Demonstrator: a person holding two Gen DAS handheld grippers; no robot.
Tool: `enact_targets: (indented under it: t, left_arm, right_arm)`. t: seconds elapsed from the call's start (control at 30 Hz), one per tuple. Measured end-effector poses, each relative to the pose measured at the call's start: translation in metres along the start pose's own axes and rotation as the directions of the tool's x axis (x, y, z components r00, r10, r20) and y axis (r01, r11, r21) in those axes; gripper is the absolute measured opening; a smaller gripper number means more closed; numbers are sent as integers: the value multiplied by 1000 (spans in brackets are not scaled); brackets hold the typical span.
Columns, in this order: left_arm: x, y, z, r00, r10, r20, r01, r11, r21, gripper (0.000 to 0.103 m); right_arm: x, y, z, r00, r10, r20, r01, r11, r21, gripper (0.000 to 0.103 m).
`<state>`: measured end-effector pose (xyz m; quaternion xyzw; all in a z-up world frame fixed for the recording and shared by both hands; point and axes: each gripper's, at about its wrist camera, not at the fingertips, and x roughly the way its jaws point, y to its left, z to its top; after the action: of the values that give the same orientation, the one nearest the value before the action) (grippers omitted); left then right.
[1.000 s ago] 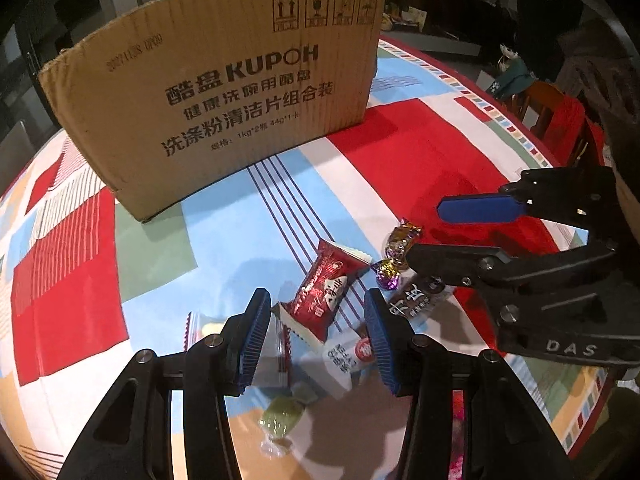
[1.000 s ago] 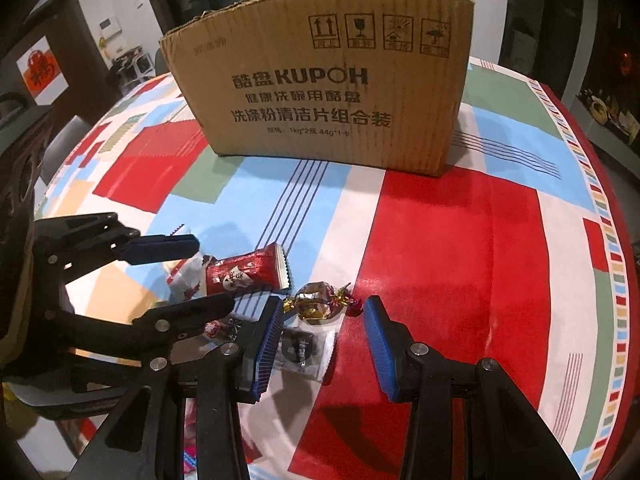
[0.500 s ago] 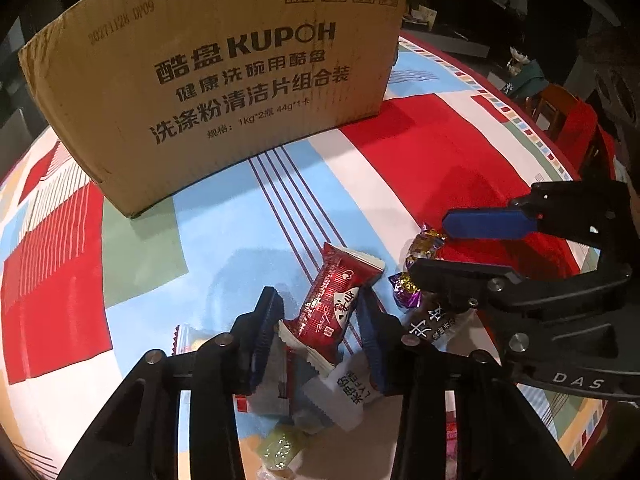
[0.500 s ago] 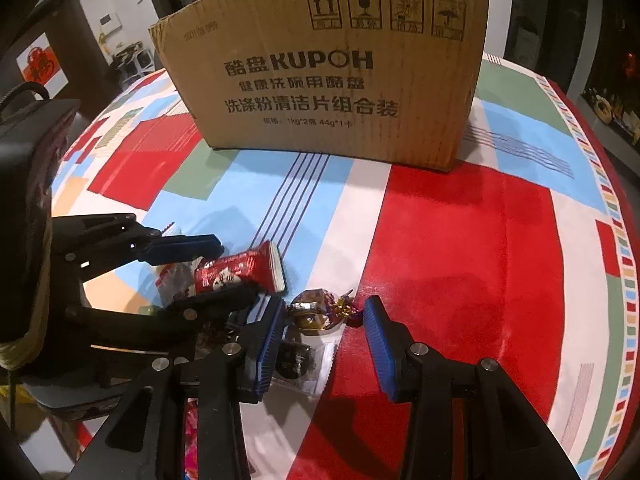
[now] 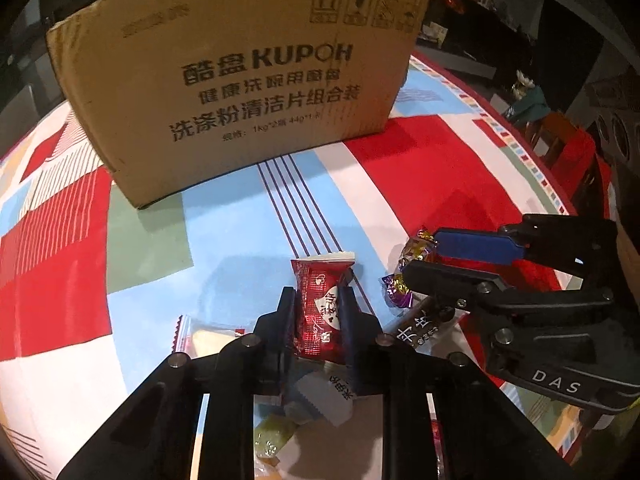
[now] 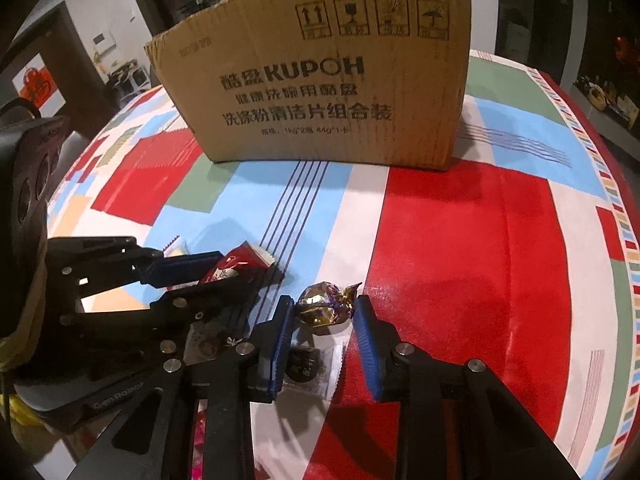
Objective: Organize snacks
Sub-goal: 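Grasp the red chocolate bar with left tool while right tool grasps gold-foil candy, then carry both snacks into the box and open both tools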
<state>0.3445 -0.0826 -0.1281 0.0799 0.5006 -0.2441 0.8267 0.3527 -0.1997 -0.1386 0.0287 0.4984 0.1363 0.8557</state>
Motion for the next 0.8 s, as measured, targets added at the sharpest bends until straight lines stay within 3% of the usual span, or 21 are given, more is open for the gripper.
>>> enact_targets:
  t: [0.5, 0.8]
  left_arm:
    - [-65, -1, -3, 993, 7, 118, 0, 998, -66, 22]
    - [-118, -9, 6, 974, 44, 221, -29, 997, -74, 22]
  right_arm:
    - [-49, 16, 4, 994, 0, 110, 2, 1000, -18, 32]
    - [-95, 24, 12, 975, 4, 223, -1, 1000, -15, 32]
